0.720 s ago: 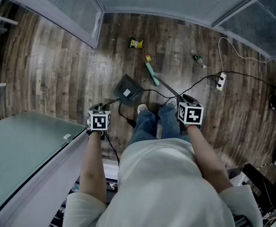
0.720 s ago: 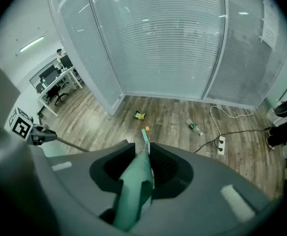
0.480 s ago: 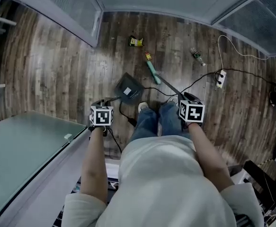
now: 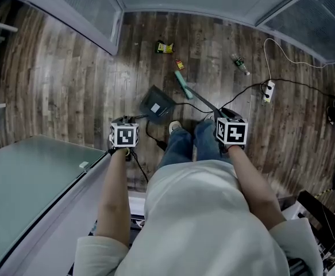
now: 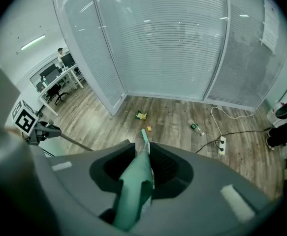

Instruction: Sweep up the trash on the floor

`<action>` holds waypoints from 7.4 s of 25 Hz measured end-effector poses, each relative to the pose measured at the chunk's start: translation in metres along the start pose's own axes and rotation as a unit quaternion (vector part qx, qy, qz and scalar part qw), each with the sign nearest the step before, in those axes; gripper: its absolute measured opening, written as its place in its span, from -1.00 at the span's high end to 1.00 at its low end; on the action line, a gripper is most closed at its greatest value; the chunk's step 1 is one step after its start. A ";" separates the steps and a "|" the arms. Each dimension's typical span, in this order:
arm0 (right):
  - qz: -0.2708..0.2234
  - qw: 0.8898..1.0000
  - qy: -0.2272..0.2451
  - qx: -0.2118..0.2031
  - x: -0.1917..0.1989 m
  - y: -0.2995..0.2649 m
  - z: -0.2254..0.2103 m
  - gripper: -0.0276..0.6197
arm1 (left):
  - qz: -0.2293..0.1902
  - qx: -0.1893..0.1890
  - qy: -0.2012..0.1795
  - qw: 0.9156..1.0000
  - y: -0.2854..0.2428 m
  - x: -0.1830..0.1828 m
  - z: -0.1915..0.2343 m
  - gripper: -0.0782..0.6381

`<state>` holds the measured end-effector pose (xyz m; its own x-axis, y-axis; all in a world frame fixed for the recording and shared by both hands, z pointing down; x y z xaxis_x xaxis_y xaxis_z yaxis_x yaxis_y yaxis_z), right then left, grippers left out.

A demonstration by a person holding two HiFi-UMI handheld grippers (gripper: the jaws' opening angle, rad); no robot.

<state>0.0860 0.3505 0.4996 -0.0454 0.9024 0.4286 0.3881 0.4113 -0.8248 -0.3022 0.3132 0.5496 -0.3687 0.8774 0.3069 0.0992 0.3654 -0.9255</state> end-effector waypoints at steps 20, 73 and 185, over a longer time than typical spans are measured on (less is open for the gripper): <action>-0.041 0.998 -0.038 0.003 -0.003 0.012 0.012 0.60 | -0.024 0.013 -0.030 0.999 0.009 0.014 -0.003 0.53; 0.014 0.998 0.051 0.026 -0.201 -0.088 -0.112 0.60 | -0.013 0.002 0.006 1.000 -0.047 -0.176 -0.043 0.52; 0.002 0.993 0.110 -0.038 -0.341 -0.135 -0.079 0.60 | -0.009 -0.035 0.017 0.999 -0.075 -0.252 0.002 0.52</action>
<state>0.1220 -0.0224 0.4938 0.1554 0.8509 0.5018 0.4572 0.3883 -0.8001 -0.2188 0.0643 0.5414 -0.3397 0.8798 0.3324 0.1578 0.4017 -0.9021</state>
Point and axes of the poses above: the fingertips, and each gripper's own axes: y backward along the fingers, z to its left, x out of its underside, the point moved 9 cm from there along y, backward along the fingers, and after that the axes turned 15 degrees about -x, right-handed, at the moved point
